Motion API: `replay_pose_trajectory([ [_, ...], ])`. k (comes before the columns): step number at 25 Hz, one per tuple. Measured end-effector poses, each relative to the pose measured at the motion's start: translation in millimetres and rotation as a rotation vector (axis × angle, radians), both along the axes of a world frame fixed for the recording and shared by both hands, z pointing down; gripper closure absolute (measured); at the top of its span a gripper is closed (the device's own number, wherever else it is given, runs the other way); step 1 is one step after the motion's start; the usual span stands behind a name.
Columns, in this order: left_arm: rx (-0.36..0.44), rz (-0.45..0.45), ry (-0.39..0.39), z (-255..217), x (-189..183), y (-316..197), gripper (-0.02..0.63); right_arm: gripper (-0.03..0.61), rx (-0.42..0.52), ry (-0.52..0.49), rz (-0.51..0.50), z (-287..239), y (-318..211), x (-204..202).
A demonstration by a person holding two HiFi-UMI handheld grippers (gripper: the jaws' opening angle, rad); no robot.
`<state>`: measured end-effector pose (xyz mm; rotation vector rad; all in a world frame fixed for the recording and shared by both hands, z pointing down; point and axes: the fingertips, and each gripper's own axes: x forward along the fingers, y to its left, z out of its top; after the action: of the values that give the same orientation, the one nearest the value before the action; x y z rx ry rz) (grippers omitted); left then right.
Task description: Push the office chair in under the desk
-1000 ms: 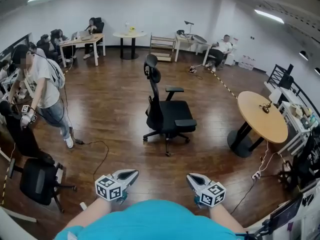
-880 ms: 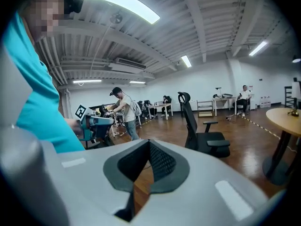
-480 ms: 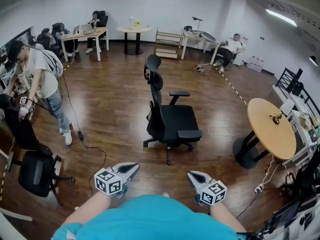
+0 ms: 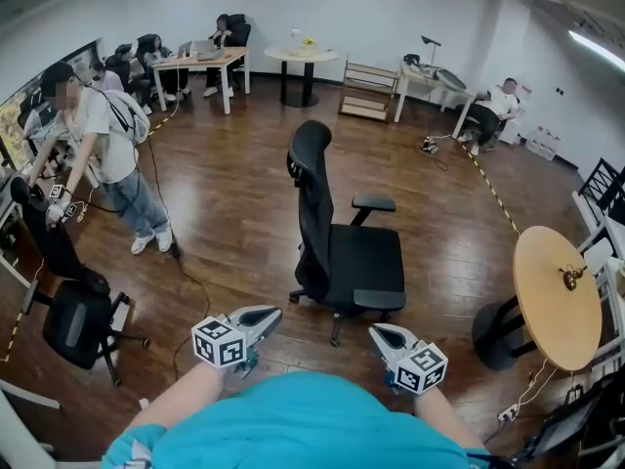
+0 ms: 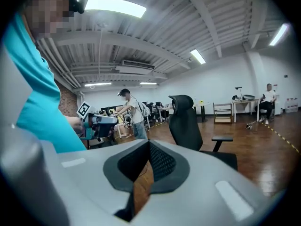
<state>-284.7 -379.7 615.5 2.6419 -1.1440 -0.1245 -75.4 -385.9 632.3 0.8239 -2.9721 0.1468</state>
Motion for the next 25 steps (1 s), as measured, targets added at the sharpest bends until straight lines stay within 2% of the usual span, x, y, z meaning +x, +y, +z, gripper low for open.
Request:
replay_pose_trajectory([
  [4, -0.001, -0.019, 0.008, 0, -12, -60, 0.508, 0.578, -0.02, 0.018, 0.032, 12, -48, 5],
  [9, 0.009, 0.031, 0.036, -10, -37, -154, 0.493, 0.578, -0.022, 0.064, 0.117, -7, -110, -15],
  [13, -0.055, 0.077, 0.021, -22, -83, -230, 0.367, 0.578, -0.021, 0.097, 0.194, -38, -154, -65],
  [16, -0.125, 0.098, -0.002, -1, -105, -292, 0.237, 0.578, -0.05, 0.099, 0.238, -21, -187, -94],
  [21, -0.235, 0.05, -0.079, 67, -93, -403, 0.126, 0.578, -0.085, 0.097, 0.255, 37, -252, -92],
  [25, -0.313, 0.01, -0.151, 66, -63, -407, 0.104, 0.578, -0.093, 0.076, 0.236, 16, -247, -57],
])
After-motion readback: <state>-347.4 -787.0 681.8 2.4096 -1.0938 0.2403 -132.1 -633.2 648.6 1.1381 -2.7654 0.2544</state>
